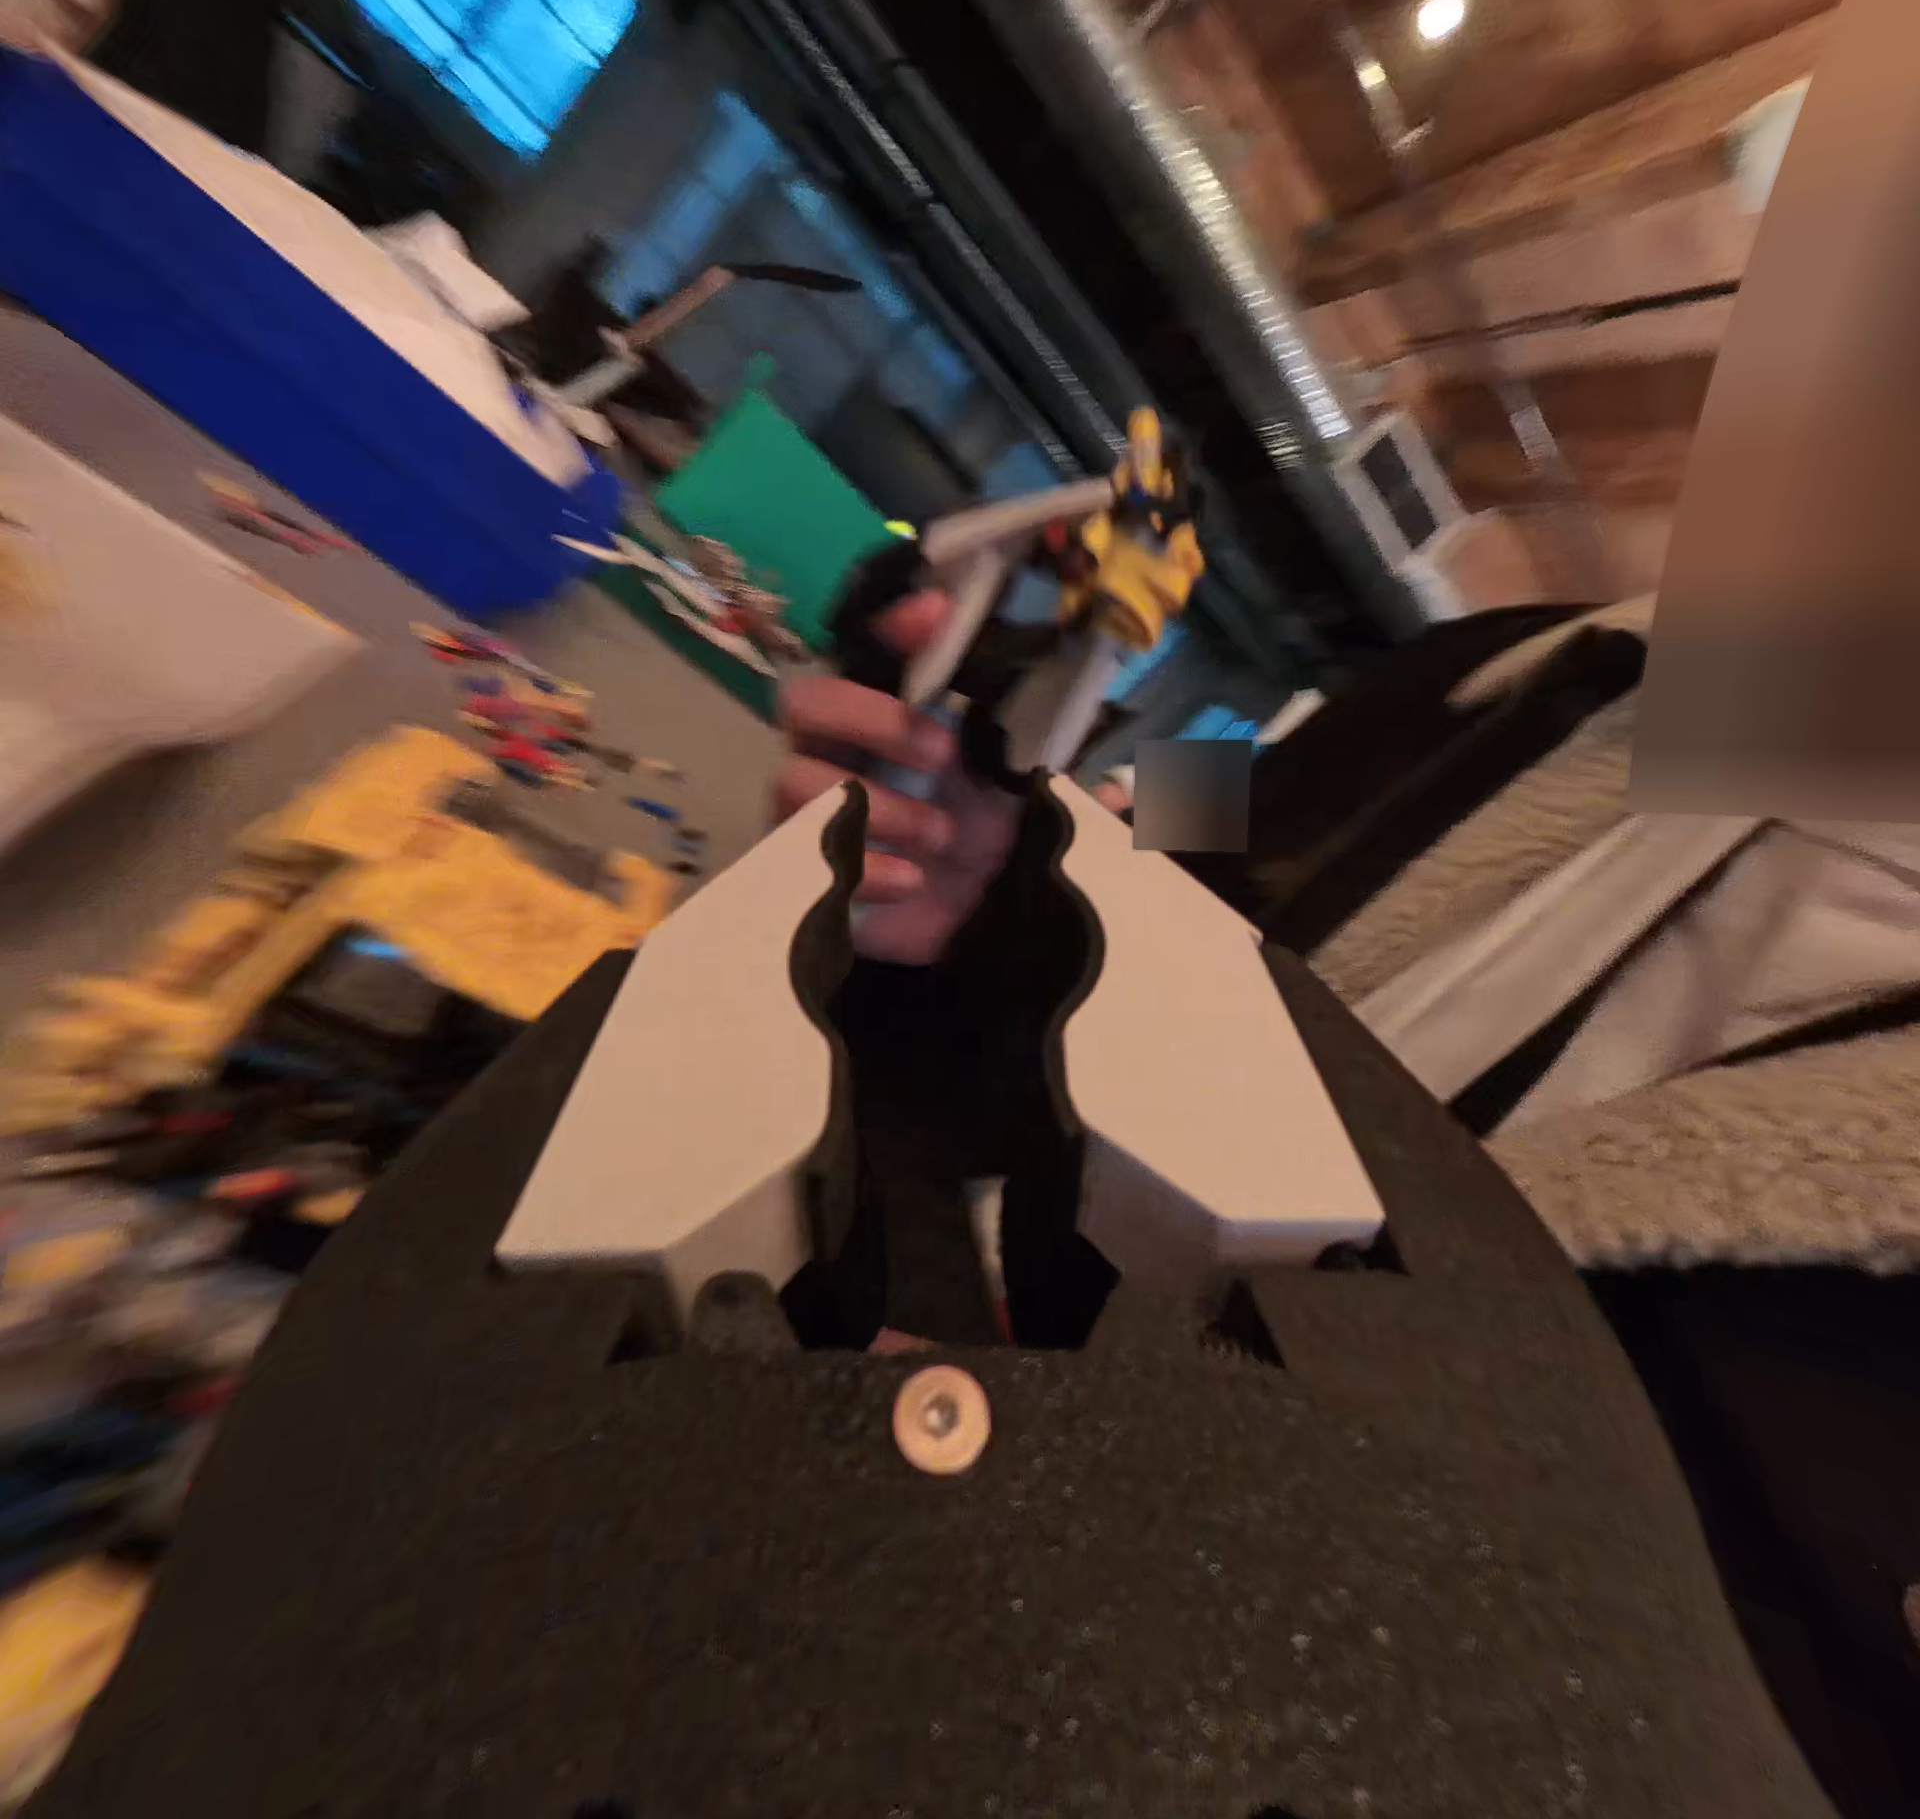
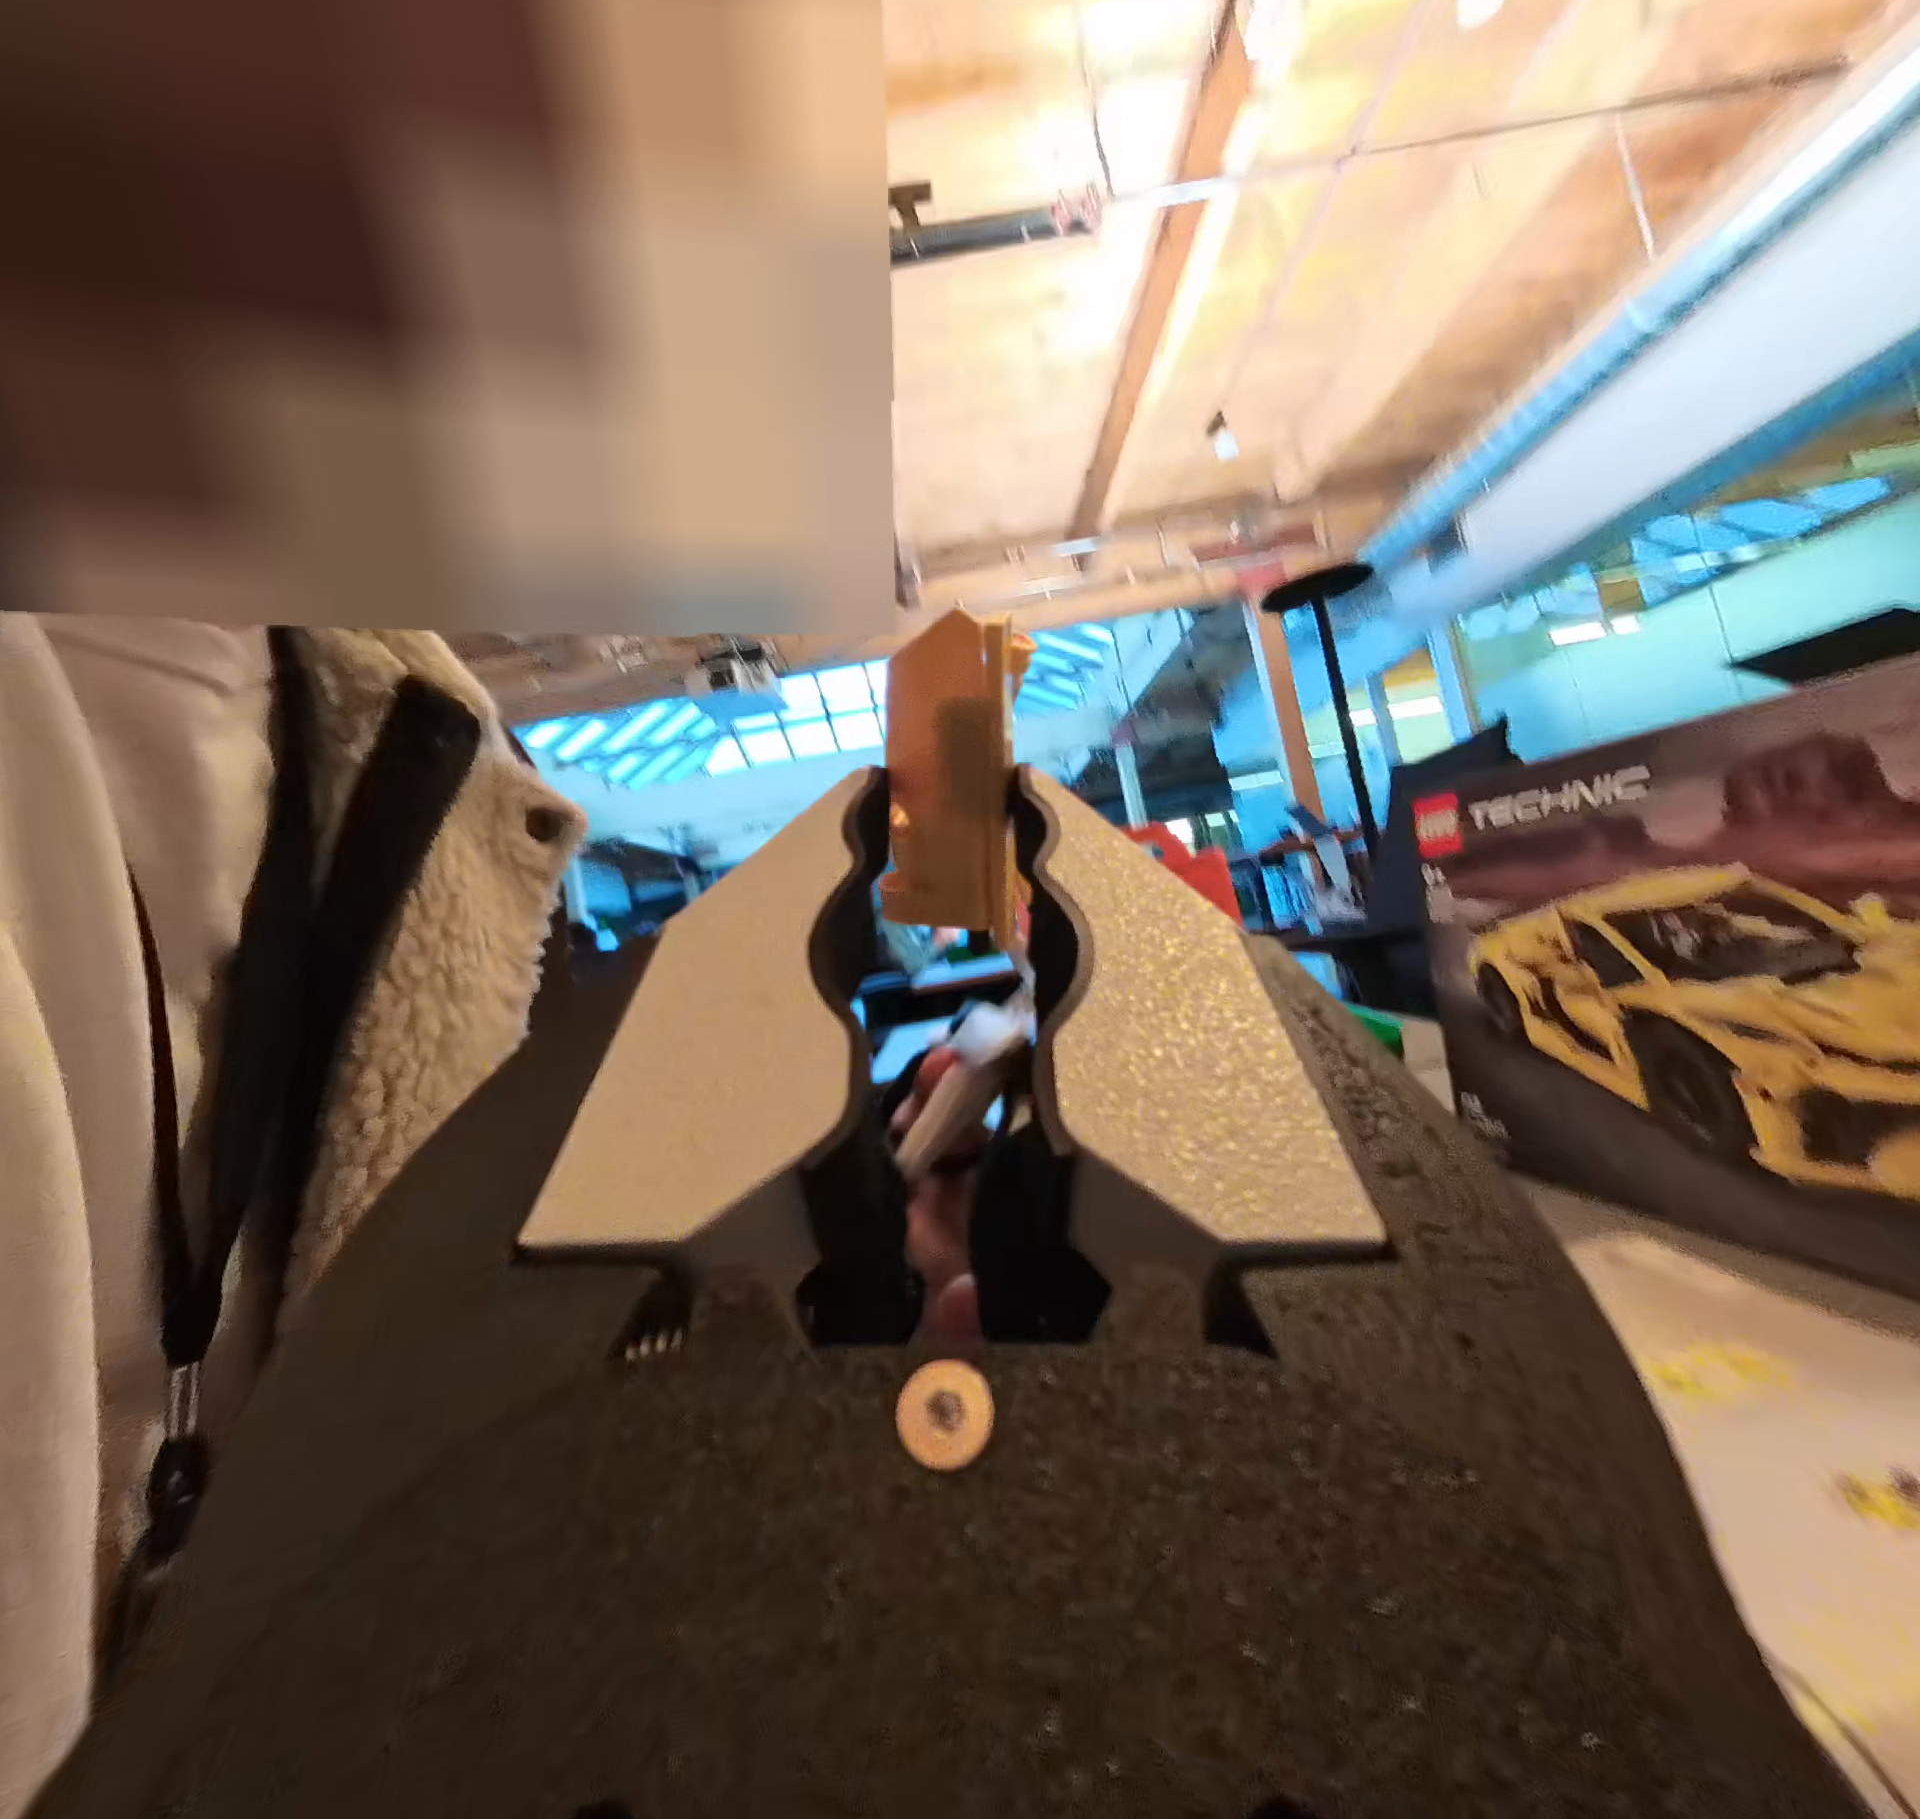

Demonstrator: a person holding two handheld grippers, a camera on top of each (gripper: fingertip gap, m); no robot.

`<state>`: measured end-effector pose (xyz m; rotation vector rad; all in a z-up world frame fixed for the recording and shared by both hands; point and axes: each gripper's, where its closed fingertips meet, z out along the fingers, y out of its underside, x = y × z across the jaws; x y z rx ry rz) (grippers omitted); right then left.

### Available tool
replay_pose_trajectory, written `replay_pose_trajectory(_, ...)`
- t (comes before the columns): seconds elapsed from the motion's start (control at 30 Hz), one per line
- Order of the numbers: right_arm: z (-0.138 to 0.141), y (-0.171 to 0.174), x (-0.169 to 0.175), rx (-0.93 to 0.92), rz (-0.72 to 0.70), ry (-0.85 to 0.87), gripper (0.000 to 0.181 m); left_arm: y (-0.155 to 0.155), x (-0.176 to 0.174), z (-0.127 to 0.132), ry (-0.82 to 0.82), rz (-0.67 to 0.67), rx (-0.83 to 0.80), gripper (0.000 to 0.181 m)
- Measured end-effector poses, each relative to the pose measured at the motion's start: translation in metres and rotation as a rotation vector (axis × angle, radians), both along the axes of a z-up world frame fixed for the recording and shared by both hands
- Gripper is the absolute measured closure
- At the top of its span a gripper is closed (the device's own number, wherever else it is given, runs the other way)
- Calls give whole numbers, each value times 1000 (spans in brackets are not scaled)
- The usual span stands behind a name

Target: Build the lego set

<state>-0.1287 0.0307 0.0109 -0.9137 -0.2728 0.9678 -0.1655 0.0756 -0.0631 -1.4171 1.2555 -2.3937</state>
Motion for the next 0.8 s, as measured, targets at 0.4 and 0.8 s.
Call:
replay_pose_trajectory(0.4, -7, -5, -13, 58, 72, 17, 159, -54, 9, 45, -151, -188, -582, 157)
replay_pose_trajectory(0.8, -11, -8, -13, 88, 86, 30, 159, -61, 13, 44, -129, -221, -629, 155)
